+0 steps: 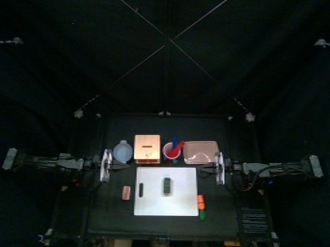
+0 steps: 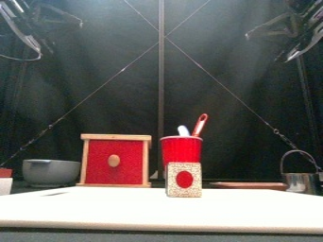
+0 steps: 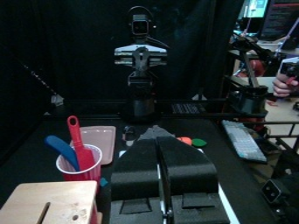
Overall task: Cut the sushi into 4 pieces with the knife
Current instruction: Pick up the knife at its handle with right hand
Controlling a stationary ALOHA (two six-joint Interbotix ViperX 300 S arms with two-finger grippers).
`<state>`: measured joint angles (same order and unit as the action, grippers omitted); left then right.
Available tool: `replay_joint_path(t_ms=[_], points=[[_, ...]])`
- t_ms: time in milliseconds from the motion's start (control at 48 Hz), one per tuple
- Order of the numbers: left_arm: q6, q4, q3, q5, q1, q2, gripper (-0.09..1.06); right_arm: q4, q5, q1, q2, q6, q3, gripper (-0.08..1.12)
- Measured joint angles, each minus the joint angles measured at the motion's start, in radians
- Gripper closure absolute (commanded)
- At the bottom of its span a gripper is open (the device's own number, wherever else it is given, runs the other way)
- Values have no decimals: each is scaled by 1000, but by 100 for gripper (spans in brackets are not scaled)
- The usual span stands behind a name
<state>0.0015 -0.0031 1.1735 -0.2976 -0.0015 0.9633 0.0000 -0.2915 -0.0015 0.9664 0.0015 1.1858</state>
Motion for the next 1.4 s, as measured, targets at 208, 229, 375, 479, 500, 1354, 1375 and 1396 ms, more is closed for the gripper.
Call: replay_joint_path(t_ms=[208,229,375,479,500,1354,1375,1396], points=[[-6,-81,3,-173,9,-104,77,252,38,-153,-87,115,-77,95],[-6,-83,3,-189,9,-115,73,285,71,-189,-106,121,-100,95],[-6,-94,3,-221,9,-176,49,331,397,-376,-235,124,-302,86],[-6,-123,3,-222,12,-192,41,328,632,-476,-339,114,-463,66],[-6,-133,3,-222,14,-192,40,327,681,-497,-365,110,-500,61],[-5,-232,72,-222,57,-193,40,489,1474,-712,-1046,-207,-1051,9],[-3,-233,72,-222,57,-195,40,486,1480,-712,-1052,-209,-1055,9],[-5,-233,74,-222,58,-195,40,482,1493,-712,-1062,-210,-1062,9]])
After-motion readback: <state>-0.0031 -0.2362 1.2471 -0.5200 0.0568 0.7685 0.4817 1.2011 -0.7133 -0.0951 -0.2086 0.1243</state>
